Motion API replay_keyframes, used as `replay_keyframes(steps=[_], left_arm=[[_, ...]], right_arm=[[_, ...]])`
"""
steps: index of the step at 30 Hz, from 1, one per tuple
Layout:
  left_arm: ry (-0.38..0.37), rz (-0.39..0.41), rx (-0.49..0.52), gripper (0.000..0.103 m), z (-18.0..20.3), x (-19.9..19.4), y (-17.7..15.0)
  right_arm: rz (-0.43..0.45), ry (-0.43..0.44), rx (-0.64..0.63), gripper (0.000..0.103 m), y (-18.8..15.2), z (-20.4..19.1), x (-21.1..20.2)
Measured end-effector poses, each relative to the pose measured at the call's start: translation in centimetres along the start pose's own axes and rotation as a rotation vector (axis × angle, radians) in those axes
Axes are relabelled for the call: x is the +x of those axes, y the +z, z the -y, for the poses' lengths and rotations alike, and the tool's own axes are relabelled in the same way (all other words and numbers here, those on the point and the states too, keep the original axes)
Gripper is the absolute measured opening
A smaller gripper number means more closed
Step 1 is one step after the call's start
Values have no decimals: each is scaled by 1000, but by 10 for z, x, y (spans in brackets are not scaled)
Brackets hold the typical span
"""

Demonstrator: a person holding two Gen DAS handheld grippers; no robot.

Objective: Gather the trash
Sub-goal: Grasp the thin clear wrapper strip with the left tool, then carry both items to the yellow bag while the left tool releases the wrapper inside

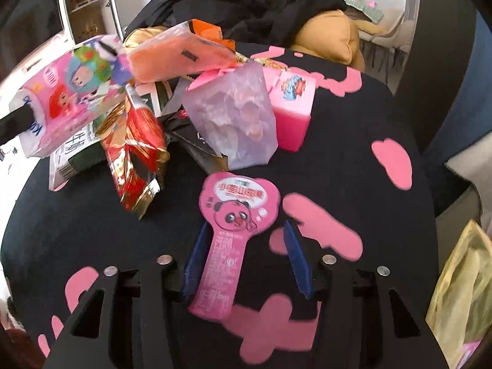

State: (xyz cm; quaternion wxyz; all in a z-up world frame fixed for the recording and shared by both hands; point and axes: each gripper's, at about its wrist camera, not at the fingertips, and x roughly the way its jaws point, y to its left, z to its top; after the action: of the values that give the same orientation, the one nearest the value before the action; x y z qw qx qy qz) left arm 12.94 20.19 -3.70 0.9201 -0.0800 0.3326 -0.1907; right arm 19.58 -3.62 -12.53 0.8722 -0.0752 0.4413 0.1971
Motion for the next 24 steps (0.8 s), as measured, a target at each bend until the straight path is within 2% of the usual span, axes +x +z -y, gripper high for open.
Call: replay_keyframes(steps=[2, 3, 11, 18, 24], left_arm=[[-2, 16, -4, 6, -1, -7, 1], [-3, 30, -2, 6, 0, -11, 4], [7, 94, 32, 6, 21, -35, 22], [-28, 126, 93, 6, 57, -46, 38], [-87, 105, 155, 6, 101, -33, 44]], right_arm=[[5, 6, 3, 22, 4, 1, -5], [7, 6, 3, 18, 6, 2, -7], [93, -12, -4, 17, 5, 9, -53], [183, -38, -22, 17, -3, 18, -100], [247, -80, 25, 17, -14, 46, -136]])
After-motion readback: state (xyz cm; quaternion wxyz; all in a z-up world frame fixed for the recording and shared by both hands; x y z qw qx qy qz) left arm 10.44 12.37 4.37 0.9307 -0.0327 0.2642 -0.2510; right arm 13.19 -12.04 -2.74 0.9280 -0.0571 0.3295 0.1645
